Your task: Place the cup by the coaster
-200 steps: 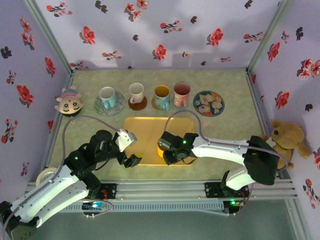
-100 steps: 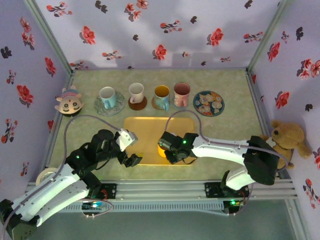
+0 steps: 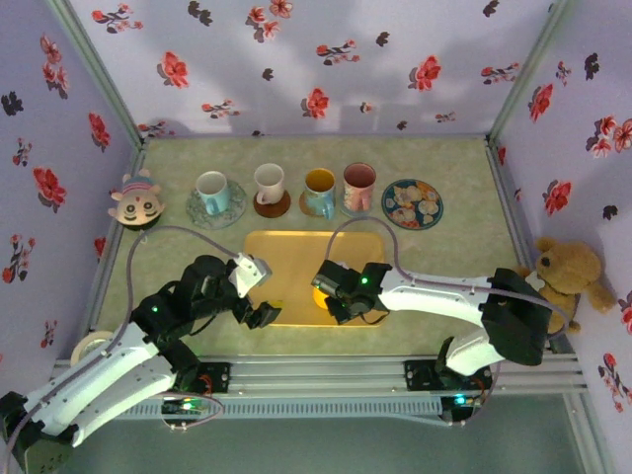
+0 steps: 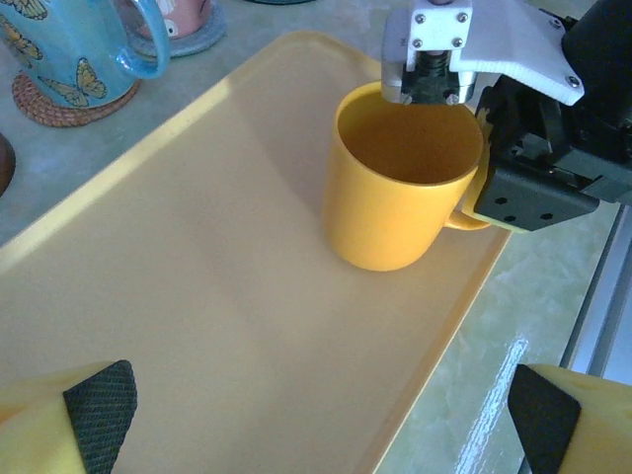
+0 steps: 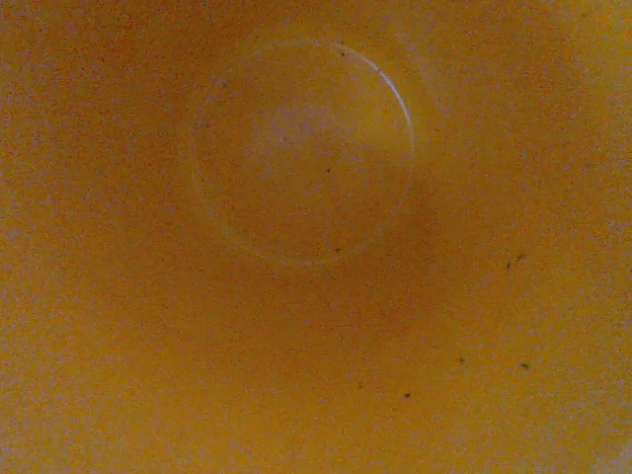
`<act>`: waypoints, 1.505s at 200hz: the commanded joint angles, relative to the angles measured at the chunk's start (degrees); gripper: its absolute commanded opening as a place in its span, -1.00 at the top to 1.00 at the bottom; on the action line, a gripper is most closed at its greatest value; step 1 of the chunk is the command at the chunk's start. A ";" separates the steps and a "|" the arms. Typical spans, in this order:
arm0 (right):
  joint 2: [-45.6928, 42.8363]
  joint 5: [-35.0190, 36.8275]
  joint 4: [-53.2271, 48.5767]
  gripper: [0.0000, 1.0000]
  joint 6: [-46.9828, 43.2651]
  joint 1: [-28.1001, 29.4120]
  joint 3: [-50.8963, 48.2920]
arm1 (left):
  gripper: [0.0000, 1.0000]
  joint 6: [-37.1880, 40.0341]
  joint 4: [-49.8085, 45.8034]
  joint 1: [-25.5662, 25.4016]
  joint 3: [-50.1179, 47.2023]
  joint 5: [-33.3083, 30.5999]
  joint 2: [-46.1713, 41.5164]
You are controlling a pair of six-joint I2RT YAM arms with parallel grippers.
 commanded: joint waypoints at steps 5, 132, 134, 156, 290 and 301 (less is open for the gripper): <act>-2.35 3.25 -1.72 1.00 -0.23 0.17 1.54 | -1.00 -1.45 1.13 -0.43 0.80 -1.05 -0.15; -5.54 4.82 -8.51 1.00 -3.56 -1.82 13.27 | -1.00 -3.84 2.08 -1.31 7.30 -4.29 0.79; -5.72 4.86 -8.54 1.00 -3.66 -1.98 13.54 | -1.00 -3.84 2.21 -1.31 7.46 -4.37 0.81; -7.02 4.69 -10.02 1.00 -5.27 -3.20 15.90 | -1.00 -3.84 3.32 -1.40 9.22 -6.30 1.59; -13.81 11.54 -13.69 1.00 -15.02 -17.69 20.98 | -1.00 -0.78 11.65 -1.57 14.57 -10.90 12.08; -14.35 11.56 -13.67 1.00 -15.51 -19.45 20.73 | -1.00 -0.65 13.12 -1.57 14.57 -10.59 13.23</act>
